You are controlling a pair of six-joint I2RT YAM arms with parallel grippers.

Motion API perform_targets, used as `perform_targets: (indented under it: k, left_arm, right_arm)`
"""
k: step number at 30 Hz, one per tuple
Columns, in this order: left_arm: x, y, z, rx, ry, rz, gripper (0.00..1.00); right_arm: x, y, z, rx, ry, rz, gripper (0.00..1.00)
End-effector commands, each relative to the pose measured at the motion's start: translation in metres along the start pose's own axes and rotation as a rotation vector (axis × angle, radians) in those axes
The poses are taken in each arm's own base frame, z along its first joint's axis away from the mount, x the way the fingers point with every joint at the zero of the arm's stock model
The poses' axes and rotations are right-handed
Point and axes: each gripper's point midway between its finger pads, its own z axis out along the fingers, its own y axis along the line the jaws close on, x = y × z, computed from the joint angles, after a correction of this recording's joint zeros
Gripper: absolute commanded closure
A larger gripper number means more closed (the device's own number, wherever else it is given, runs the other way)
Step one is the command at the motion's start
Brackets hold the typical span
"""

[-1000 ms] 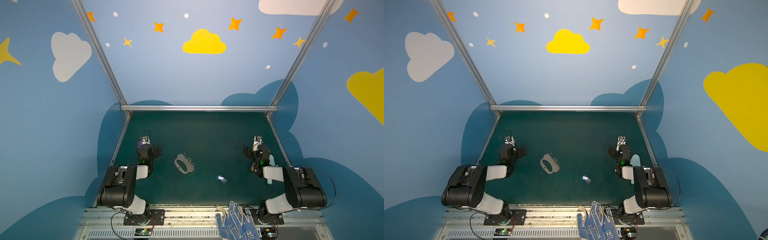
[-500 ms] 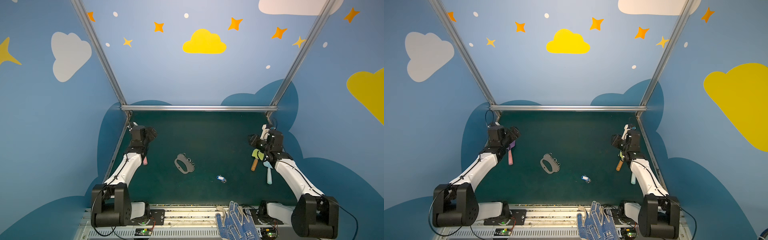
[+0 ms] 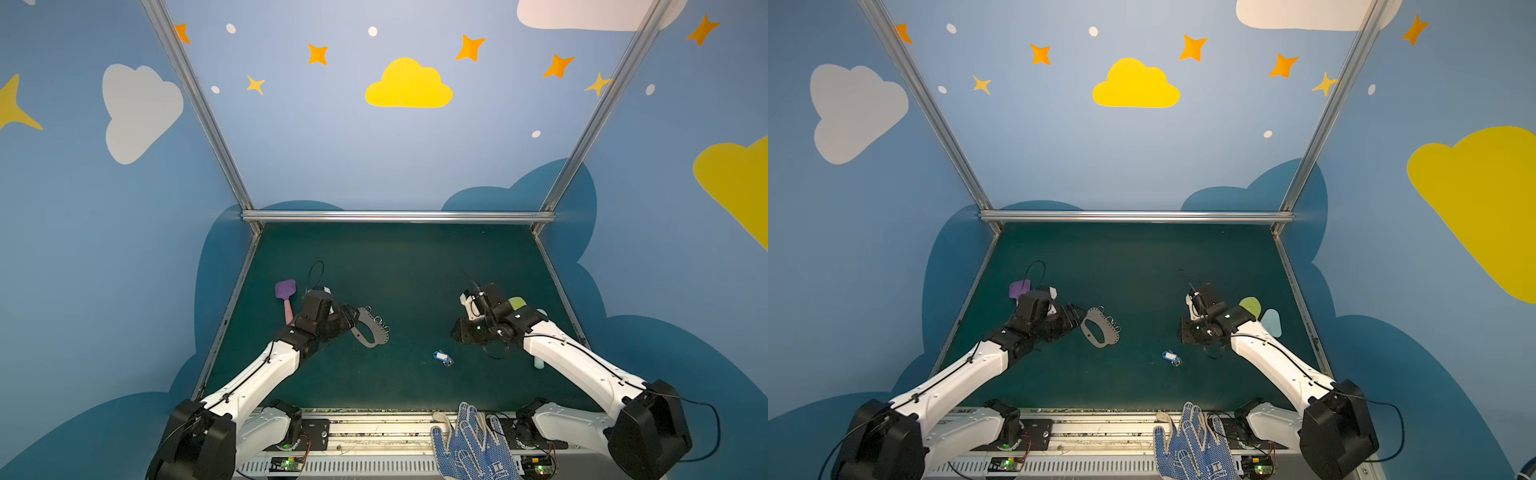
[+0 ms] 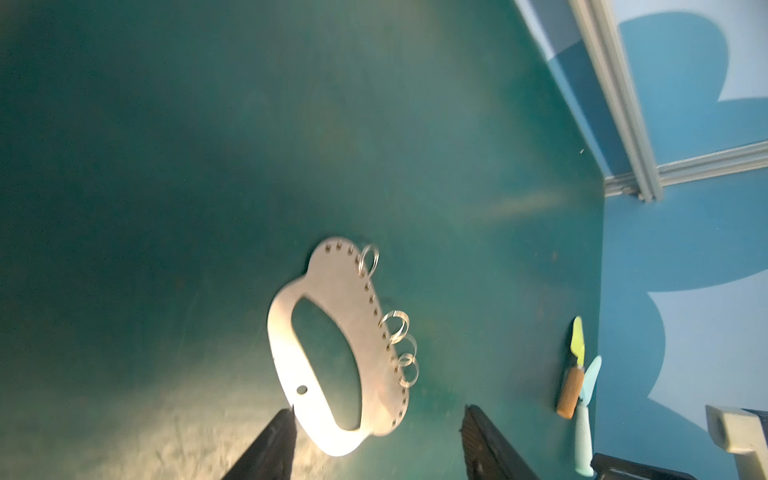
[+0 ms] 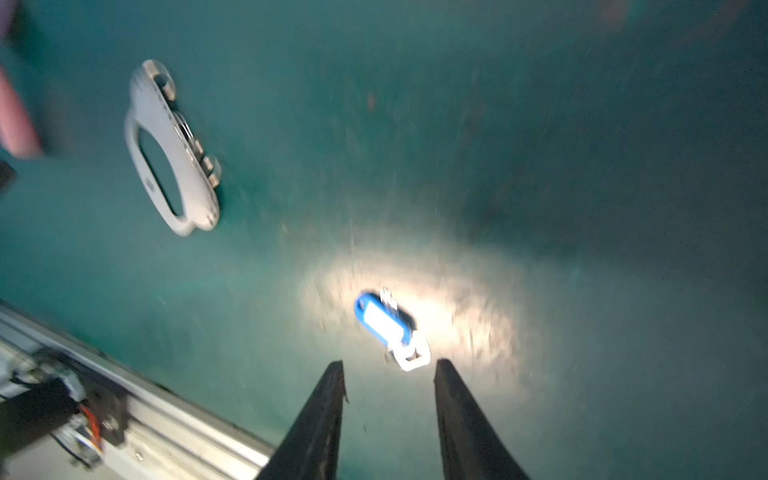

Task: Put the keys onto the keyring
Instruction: 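Move the right gripper over the blue-tagged key while the left gripper approaches the metal plate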

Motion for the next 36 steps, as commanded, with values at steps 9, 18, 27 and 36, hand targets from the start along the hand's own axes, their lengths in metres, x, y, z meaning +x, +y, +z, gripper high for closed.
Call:
perform_targets:
  k: [9, 18, 27, 36]
  left_arm:
    - [0.024, -0.001, 0.012, -0.051, 0.059, -0.005, 0.35]
    - [0.036, 0.011, 0.010, -0.061, 0.052, -0.036, 0.35]
    - [0.039, 0.022, 0.003, -0.073, 0.033, -0.062, 0.34]
    - [0.039, 0.019, 0.007, -0.066, 0.037, -0.071, 0.34]
  right_arm:
    - [0.046, -0.005, 0.030, 0.325, 0.194, -0.115, 0.59]
    - [0.049, 0.002, 0.052, 0.376, 0.227, -0.138, 0.58]
    - [0.049, 0.004, 0.069, 0.409, 0.247, -0.143, 0.69]
    - [0.038, 0.015, 0.053, 0.364, 0.196, -0.151, 0.90]
